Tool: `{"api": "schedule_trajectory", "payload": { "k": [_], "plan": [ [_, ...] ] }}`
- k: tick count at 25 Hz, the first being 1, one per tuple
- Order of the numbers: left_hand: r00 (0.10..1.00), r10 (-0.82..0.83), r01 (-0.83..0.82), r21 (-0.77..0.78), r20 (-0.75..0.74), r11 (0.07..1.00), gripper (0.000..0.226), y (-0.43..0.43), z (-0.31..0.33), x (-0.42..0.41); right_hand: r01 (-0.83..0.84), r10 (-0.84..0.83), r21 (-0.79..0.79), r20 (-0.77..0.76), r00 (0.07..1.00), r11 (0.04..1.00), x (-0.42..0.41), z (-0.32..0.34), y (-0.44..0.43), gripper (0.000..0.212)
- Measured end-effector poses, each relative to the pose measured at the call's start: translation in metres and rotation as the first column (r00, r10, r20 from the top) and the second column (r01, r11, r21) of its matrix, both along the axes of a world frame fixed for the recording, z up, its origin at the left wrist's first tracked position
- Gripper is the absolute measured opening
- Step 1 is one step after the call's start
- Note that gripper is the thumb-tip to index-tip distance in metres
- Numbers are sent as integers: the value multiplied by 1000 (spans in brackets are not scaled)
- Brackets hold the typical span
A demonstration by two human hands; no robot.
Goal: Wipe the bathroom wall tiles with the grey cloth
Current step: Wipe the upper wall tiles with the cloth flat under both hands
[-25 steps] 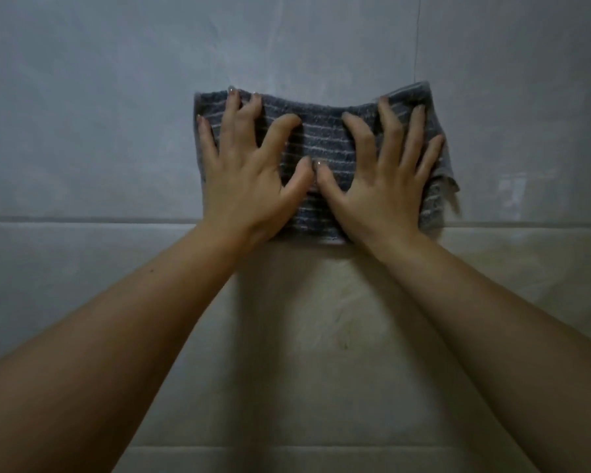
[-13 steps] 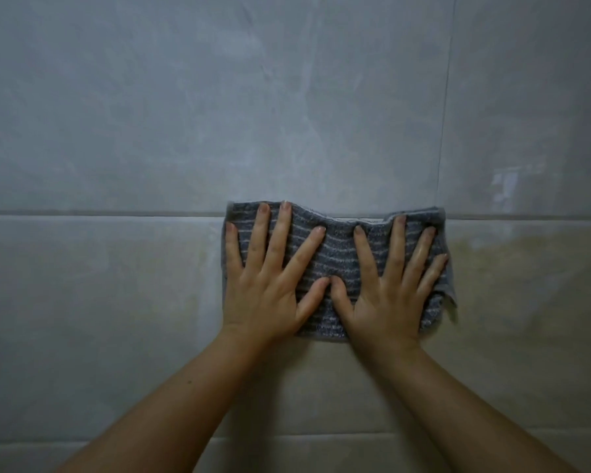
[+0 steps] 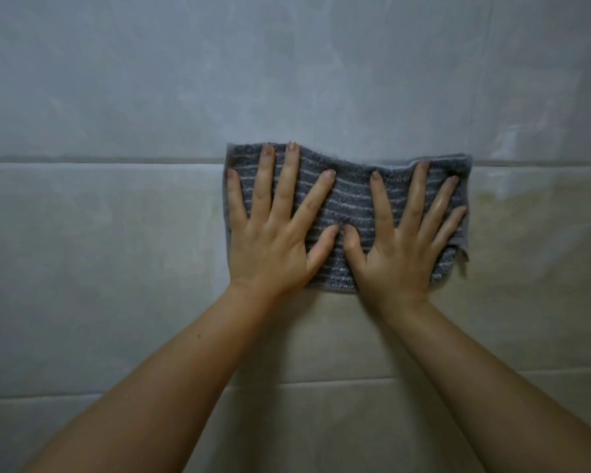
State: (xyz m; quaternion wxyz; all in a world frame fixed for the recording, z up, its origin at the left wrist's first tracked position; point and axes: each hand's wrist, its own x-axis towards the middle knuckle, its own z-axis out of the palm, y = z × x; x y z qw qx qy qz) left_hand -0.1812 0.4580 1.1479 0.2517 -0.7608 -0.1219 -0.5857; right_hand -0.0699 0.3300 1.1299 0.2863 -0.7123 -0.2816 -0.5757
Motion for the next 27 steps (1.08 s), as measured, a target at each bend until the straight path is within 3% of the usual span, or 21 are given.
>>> {"api": "schedule_trajectory", "payload": {
  "k": [5, 12, 18, 24, 27],
  "plan": [
    [999, 2, -1, 41, -39, 999, 63, 4, -40, -3, 8, -7, -63, 9, 1000, 998, -2, -42, 1, 66],
    [998, 12, -11, -4, 60, 1000, 62, 4, 25, 2, 15, -14, 33, -14, 1000, 999, -2, 33, 5, 71],
    [999, -6, 8, 62, -39, 998, 61, 12, -34, -14, 15, -16, -23, -48, 999, 1000, -13, -44, 12, 69],
    [1000, 11, -11, 33, 23, 999, 61, 57, 16, -52, -24, 25, 46, -23, 999, 999, -52, 7, 61, 69],
    [995, 59, -59, -12, 75, 998, 62, 90, 3, -81, -44, 44, -13, 26, 999, 999, -83, 10, 93, 68]
  ]
}}
